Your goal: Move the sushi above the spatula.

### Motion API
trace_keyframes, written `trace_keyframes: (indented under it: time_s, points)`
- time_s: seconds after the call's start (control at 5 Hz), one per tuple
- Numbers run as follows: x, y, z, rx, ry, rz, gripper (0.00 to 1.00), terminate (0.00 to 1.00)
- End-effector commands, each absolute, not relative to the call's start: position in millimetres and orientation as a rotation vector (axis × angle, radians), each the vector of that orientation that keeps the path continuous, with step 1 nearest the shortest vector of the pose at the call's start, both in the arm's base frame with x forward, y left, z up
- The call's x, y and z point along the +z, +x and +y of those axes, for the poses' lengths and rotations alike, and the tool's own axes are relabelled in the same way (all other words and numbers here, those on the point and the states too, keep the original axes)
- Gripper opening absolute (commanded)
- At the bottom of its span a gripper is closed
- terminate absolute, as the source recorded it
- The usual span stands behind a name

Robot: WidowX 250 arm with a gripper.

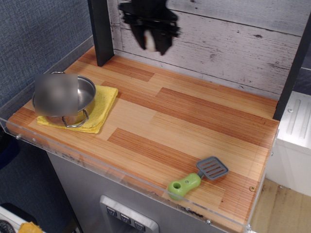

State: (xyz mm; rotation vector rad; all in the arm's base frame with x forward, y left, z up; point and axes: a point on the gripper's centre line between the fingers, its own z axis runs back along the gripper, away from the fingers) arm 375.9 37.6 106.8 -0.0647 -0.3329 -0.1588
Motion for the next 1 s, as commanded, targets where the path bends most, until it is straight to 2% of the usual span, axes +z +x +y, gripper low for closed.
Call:
trace_keyframes:
  time_s: [0.0,0.2,0.4,0.8]
  points:
    - [130,360,-44,-0.313,-0.076,-0.392,0.0,0.0]
    - [117,355,-83,-0.387,-0.096,-0.364,0.0,0.0]
    - [102,347,-102,-0.416,-0.106,-0.343,0.0,0.0]
    - [65,332,-112,-0.423,-0.124,-0.285,0.0,0.0]
